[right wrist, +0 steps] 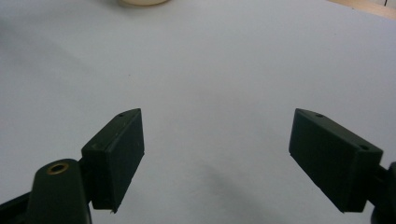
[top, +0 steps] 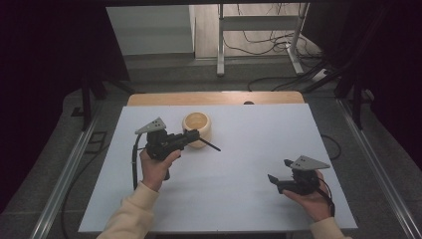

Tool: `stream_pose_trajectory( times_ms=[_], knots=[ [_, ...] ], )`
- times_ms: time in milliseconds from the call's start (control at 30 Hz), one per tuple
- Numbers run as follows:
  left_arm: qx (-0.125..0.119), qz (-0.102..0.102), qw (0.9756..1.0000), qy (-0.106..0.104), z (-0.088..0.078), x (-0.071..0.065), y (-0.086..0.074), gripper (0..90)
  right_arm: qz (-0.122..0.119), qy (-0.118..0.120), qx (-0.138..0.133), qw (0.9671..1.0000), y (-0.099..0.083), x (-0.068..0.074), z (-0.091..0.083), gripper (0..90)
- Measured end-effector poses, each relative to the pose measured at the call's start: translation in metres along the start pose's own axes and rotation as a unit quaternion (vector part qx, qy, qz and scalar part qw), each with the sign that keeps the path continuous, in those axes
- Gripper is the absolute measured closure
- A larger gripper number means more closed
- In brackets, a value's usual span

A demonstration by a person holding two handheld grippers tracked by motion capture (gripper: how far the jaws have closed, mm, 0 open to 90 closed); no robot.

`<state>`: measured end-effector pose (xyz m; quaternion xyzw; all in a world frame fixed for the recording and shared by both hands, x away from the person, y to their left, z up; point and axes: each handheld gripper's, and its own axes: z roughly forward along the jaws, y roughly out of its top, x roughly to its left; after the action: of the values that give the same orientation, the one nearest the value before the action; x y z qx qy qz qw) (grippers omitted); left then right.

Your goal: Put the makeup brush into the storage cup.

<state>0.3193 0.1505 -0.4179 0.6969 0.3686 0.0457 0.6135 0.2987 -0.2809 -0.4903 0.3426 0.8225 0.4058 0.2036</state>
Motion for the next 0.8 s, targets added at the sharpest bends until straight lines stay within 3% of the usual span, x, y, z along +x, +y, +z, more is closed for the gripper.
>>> stream_pose_trajectory(
  times_ms=[800],
  knots=[
    [-0.007, -0.007, 0.9995, 0.031, -0.008, 0.021, 0.025, 83.5, 0.003, -0.005, 0.001, 1.0000, 0.000, -0.001, 0.001, 18.5]
  ],
)
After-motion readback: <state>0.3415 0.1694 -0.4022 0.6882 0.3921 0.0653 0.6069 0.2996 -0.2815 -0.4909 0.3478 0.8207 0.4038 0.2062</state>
